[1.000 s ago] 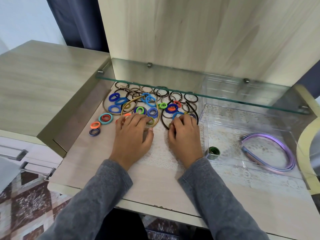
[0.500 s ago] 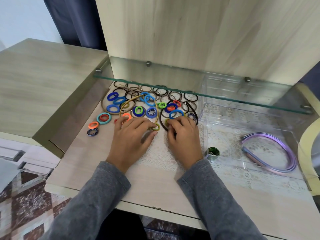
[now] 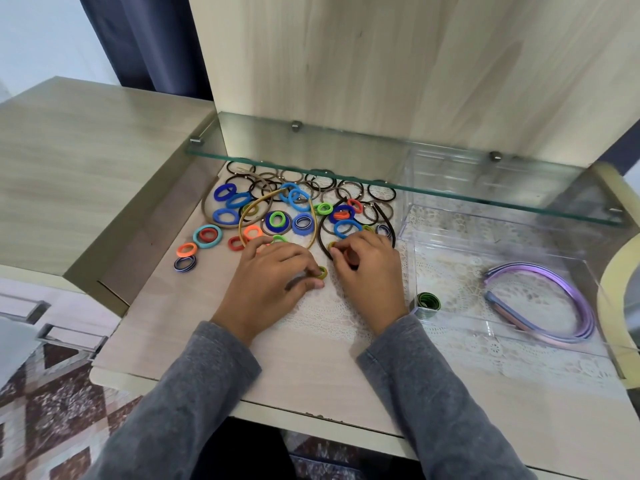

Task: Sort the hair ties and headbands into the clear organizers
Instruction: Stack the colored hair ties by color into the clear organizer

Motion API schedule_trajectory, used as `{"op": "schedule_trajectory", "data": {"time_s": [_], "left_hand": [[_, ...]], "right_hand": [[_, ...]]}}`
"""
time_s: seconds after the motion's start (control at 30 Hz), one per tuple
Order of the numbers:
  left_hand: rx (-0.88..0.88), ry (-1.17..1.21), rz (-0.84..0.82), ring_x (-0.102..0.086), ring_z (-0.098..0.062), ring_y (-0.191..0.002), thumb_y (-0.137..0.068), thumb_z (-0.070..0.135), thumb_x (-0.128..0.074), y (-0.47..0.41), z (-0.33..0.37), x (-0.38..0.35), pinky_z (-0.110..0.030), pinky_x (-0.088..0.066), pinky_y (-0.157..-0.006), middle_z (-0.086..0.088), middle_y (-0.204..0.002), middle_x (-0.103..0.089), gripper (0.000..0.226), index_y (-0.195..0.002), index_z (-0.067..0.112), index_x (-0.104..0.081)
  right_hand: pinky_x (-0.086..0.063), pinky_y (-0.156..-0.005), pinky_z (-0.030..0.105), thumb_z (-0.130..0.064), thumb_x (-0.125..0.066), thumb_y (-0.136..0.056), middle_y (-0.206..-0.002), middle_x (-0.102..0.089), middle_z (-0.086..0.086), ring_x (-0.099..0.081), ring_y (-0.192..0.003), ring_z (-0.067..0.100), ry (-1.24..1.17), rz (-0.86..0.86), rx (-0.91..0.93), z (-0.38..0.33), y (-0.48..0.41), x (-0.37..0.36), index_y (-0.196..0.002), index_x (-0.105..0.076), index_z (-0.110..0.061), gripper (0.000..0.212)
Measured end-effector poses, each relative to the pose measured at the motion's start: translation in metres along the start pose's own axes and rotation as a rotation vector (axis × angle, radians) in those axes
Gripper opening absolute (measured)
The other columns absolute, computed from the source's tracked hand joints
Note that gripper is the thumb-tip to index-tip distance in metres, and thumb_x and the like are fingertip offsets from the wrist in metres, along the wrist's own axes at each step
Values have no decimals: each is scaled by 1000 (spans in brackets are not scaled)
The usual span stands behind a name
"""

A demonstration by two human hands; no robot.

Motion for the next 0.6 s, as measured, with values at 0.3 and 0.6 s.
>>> {"op": "schedule_trajectory", "data": {"time_s": [0.3,0.6], "left_hand": [[-3,39,7,-61,-5,-102,-85,59,-56,-1,1,3,-31,-25,-103,19,-98,-68,31,-86,32,-71],[16,83,-13,-58,-3,-108,-83,64,-55,-1,-3,0,-26,-18,-105,22,-101,-66,34,-90,35,-71]], "right_hand": [[-36,-89,37,-20,-52,-90,-116,-64,-8,-51,-109,18,60,-53,11,-4,2,-1,-110,-69,-23,26],[-51,-85,40,-17,-68,-78,-94,-72,-6,-63,-91,11,-238,58,-107,2,-4,3,-89,-76,-16,13]]}}
Point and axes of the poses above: each hand's wrist, its own y-axis away from the middle knuckle, its own x-axis out of the back of the hand, z = x × y, the point moved 5 cm from there along -y, towards the middle knuckle
